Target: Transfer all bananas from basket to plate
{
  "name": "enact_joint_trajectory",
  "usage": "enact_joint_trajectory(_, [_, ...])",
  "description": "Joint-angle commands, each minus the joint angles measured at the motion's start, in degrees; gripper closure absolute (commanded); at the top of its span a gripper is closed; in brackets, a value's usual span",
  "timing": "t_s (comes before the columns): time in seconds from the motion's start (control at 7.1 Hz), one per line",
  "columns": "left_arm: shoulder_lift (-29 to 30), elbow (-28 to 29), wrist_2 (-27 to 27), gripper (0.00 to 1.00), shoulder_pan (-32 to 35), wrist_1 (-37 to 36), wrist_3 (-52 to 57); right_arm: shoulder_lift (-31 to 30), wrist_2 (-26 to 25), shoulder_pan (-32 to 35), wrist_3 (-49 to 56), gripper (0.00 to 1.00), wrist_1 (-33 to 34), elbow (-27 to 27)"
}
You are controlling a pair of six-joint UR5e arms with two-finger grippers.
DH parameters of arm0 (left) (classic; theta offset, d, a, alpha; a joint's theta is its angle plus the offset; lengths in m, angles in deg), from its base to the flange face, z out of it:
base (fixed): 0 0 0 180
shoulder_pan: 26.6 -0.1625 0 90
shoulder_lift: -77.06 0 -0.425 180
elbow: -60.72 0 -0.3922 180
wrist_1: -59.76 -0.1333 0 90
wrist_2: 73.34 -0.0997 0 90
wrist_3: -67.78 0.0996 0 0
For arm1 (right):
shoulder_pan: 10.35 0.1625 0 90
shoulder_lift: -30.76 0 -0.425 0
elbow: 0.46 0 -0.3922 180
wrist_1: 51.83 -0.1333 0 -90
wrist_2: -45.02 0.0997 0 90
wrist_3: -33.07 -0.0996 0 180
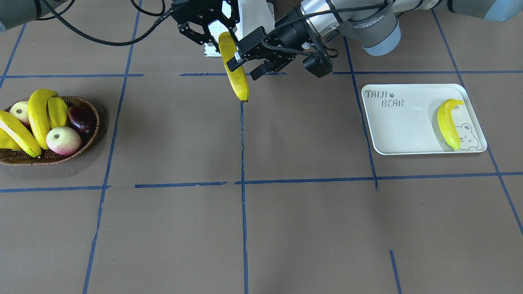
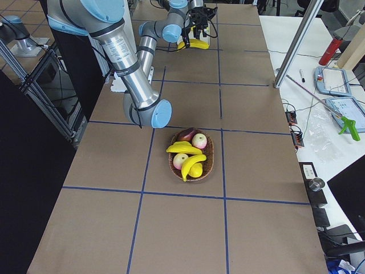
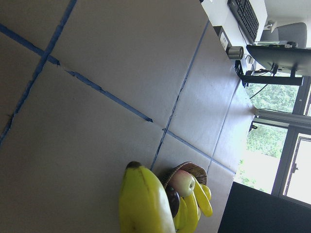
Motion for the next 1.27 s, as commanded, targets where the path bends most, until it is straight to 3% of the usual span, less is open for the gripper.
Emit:
enact_joint_trajectory(0.0, [0.05,0.24,-0.57,0.0,-0.57,0.02,-0.05,0.28,-0.42,0.04,-0.24,1.0,-0.67,0.07])
enact_joint_trajectory(0.28, [0.14,0.24,-0.57,0.0,-1.09,0.02,-0.05,0.28,-0.69,-0.04,-0.24,1.0,-0.68,-0.02])
enact_joint_trajectory(0.42, [0.05,0.24,-0.57,0.07,-1.27,0.02,-0.05,0.37,-0.69,-0.04,-0.24,1.0,-0.77,-0.02])
enact_joint_trajectory(0.56, [0.05,0.24,-0.57,0.24,-1.44,0.02,-0.13,0.46,-0.69,-0.04,-0.24,1.0,-0.85,0.06])
enact_joint_trajectory(0.7, [0.05,0.24,-0.57,0.51,-1.53,0.02,-0.13,0.46,-0.6,-0.04,-0.16,1.0,-1.03,-0.02])
enact_joint_trajectory(0.84, [-0.04,0.16,-0.57,0.85,-1.53,0.02,-0.05,0.46,-0.6,-0.04,-0.16,1.0,-1.03,0.06])
enact_joint_trajectory(0.99, [-0.12,0.07,-0.48,1.0,-1.53,-0.16,-0.05,0.37,-0.69,0.04,-0.24,0.87,-1.12,0.15])
enact_joint_trajectory(1.13, [-0.3,0.07,-0.48,1.0,-1.53,-0.25,-0.05,0.11,-0.69,-0.04,-1.81,0.01,-1.21,0.24])
